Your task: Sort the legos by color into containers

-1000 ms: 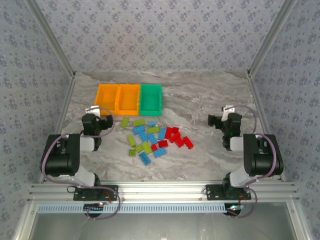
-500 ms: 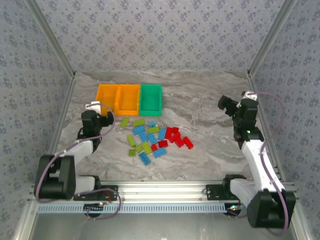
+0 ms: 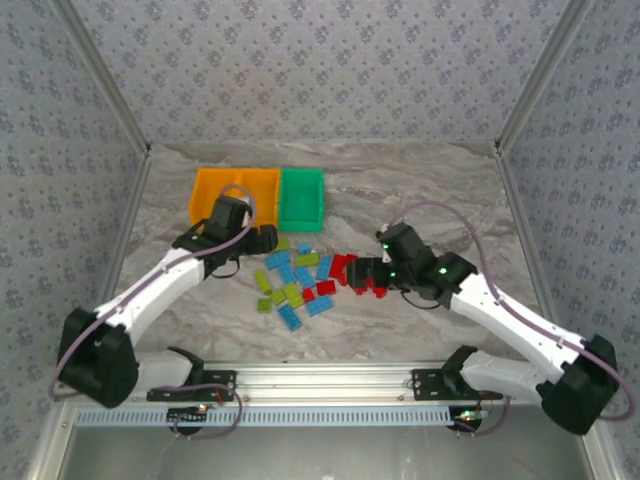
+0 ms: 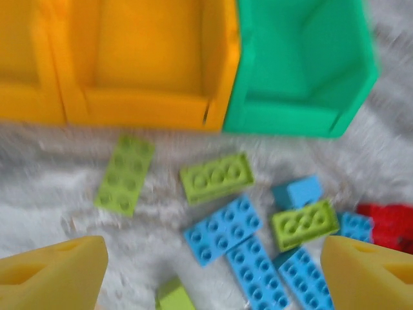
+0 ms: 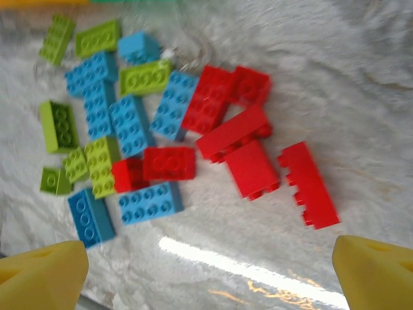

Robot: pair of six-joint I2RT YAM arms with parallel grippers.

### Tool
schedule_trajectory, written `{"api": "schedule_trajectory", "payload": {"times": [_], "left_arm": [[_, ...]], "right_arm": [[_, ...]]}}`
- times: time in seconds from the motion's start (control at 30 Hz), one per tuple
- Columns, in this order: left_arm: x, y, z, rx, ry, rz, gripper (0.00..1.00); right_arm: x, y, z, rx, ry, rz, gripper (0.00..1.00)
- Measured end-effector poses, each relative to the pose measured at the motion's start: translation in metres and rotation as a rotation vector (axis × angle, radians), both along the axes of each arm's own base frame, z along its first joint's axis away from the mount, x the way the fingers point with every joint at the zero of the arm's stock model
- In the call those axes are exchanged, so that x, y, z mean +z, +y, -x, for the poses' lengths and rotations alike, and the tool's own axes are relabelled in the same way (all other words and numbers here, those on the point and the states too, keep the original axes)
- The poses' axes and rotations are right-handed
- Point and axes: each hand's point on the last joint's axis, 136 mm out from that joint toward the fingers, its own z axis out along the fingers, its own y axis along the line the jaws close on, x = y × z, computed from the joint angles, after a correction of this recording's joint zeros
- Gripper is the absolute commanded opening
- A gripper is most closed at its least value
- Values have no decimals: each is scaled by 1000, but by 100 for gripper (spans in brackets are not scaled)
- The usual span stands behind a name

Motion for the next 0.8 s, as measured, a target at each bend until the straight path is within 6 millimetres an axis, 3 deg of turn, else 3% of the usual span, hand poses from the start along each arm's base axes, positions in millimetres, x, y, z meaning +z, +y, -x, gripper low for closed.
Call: {"api": "schedule_trajectory", "payload": {"times": [0.1,0.23,0.47,0.63,0.8], "left_arm": [[-37,9,8,30,126,-64,71],[-62,24,1,60,202,-116,70],[-85,36,-39,43,217,-166,62],[-102,30,-50,2,242,-173,56],[-107,31,-58,-2,236,-179,46]], "right_arm": [[4,19,5,55,-10,75,100],[1,32,10,94,-25,159,100],[-16,26,12,97,-15,297,100],[-6,23,8,81,-44,322,100],[-3,22,8,79,-51,329,100]]}}
